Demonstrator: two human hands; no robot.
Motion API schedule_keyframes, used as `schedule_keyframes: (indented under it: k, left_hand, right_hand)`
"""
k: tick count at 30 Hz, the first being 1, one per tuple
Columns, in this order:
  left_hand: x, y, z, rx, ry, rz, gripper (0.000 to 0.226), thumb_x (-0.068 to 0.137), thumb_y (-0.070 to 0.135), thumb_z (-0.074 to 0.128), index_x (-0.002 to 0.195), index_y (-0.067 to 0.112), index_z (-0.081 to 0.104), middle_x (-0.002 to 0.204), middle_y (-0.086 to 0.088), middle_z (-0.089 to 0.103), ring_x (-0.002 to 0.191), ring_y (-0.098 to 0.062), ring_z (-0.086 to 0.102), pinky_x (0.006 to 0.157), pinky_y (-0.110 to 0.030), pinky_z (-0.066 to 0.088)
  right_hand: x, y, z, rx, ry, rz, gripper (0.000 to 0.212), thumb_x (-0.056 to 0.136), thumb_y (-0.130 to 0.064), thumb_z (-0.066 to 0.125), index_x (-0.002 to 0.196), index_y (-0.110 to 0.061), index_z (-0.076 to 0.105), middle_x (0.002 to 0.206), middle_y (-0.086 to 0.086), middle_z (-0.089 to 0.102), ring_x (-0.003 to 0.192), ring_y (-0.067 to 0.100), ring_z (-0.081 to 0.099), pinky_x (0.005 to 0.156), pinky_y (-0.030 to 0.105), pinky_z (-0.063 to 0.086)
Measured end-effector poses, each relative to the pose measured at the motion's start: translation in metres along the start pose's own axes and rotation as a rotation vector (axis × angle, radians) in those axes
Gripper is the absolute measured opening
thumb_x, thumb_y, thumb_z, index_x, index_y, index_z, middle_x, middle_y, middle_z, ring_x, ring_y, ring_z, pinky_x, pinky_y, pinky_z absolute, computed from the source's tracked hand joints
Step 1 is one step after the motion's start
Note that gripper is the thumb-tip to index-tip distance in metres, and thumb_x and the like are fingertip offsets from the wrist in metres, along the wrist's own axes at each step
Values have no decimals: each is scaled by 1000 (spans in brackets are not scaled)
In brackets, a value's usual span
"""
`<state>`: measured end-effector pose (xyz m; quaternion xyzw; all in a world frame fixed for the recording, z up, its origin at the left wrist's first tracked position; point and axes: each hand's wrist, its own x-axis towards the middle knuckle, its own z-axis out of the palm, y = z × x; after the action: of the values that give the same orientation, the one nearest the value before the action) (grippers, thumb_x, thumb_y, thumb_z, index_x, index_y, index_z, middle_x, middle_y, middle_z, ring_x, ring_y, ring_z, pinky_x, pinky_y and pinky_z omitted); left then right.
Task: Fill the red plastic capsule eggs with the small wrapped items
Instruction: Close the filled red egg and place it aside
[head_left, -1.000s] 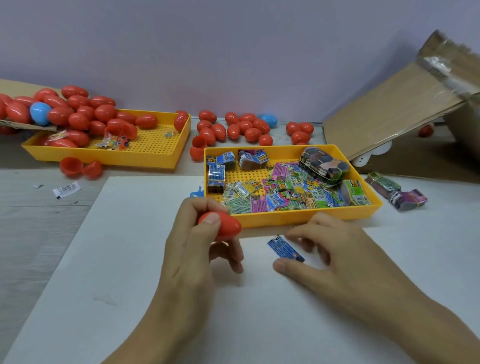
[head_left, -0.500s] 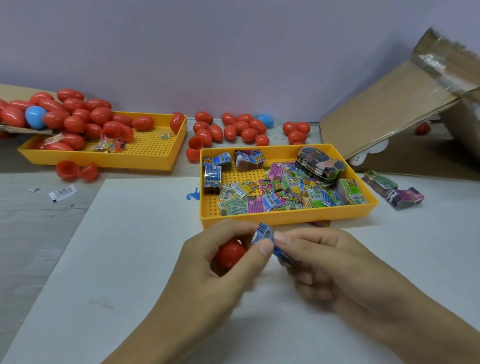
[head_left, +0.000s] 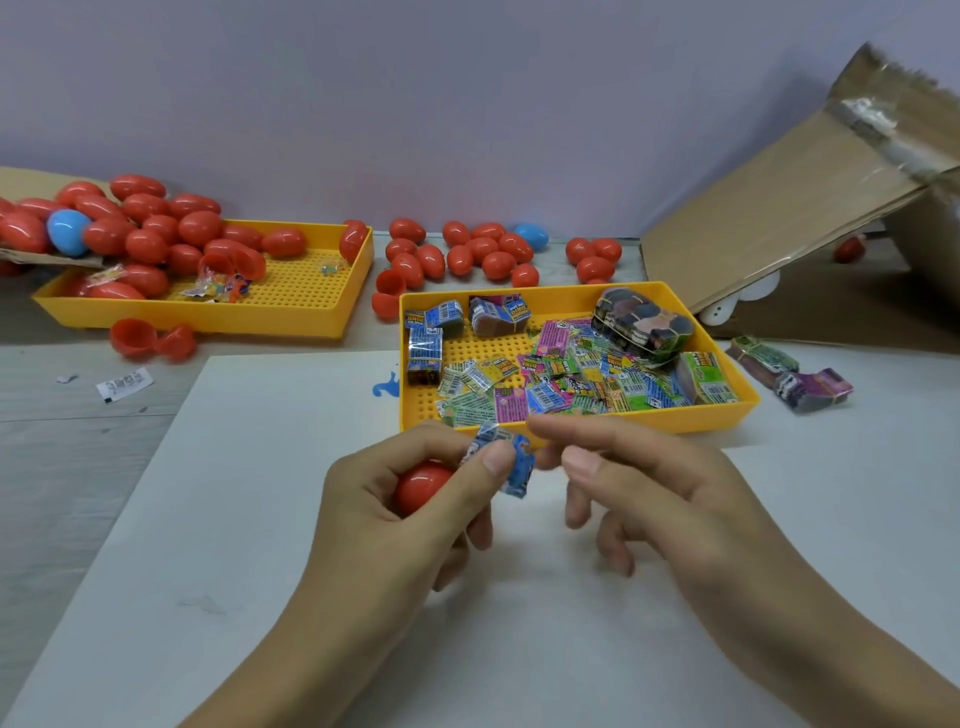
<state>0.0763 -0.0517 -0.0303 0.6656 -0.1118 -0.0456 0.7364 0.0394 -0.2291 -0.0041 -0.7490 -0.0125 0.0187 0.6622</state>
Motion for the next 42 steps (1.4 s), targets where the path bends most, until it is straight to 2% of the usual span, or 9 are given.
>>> schedule_keyframes:
  k: [3, 7, 12, 17, 23, 26, 33, 37, 42]
  left_hand:
    - [-1, 0, 1, -16, -45, -8, 34, 72, 49, 75, 71, 15, 74, 61, -9, 57, 47, -19, 49, 41, -20, 35]
    - [-3, 4, 4, 20, -18, -31, 32, 72, 50, 77, 68, 18, 74, 59, -2, 58, 47, -16, 52, 40, -20, 36]
    - [-3, 9, 5, 45, 30, -58, 33, 58, 45, 88, 61, 18, 70, 56, -2, 57, 45, -12, 53, 40, -20, 38]
    - [-4, 8, 7, 35, 49, -10, 39, 67, 42, 86, 60, 9, 66, 59, -6, 55, 43, -14, 49, 38, -20, 35]
    - [-4, 6, 8, 55, 55, 19, 44, 72, 49, 79, 58, 10, 64, 59, -8, 55, 45, -16, 50, 39, -21, 36]
    - [-5, 6, 8, 55, 32, 17, 40, 71, 53, 71, 54, 17, 64, 57, 2, 54, 44, -12, 51, 40, -18, 36]
    - [-5, 4, 6, -33, 107, 39, 40, 73, 57, 68, 73, 19, 60, 53, -8, 50, 40, -13, 43, 37, -19, 33]
    - [-9, 2, 7, 138, 18, 200, 22, 78, 49, 69, 77, 27, 66, 62, 6, 54, 47, -7, 46, 47, -15, 37]
    - [-10, 2, 7, 159, 5, 206, 18, 75, 45, 71, 83, 29, 73, 67, 7, 57, 53, -4, 51, 51, -10, 39]
  right_hand:
    - [-4, 2, 0, -84, -73, -129, 27, 79, -41, 66, 105, -41, 75, 95, -11, 67, 72, 4, 58, 57, 15, 44]
    - [-4, 2, 2, -65, -50, -174, 13, 77, -36, 73, 90, -34, 78, 92, -6, 69, 78, 14, 59, 49, 17, 42]
    - [-4, 2, 1, -48, -46, -156, 21, 72, -42, 74, 85, -27, 77, 88, -3, 69, 69, 12, 58, 44, 18, 39]
    - [-4, 1, 2, 43, -107, -76, 21, 71, -41, 72, 85, -25, 77, 87, 0, 69, 50, 0, 56, 39, 25, 39]
    - [-3, 1, 0, 51, -120, -146, 16, 74, -34, 72, 85, -23, 77, 98, -1, 66, 49, 2, 53, 49, 8, 40]
    - [-3, 2, 0, -1, -157, -129, 14, 73, -36, 75, 82, -25, 75, 95, -5, 64, 59, 4, 51, 52, 9, 39]
    - [1, -2, 1, 179, -22, 89, 14, 73, -29, 72, 64, -18, 73, 57, -8, 43, 48, 7, 31, 41, 16, 26]
    - [2, -6, -1, 222, -3, 149, 20, 73, -33, 70, 63, -16, 72, 55, -8, 40, 46, 4, 30, 40, 15, 24]
    - [2, -6, -1, 209, -47, 137, 21, 75, -32, 69, 60, -17, 71, 54, -9, 37, 45, 4, 30, 40, 15, 23]
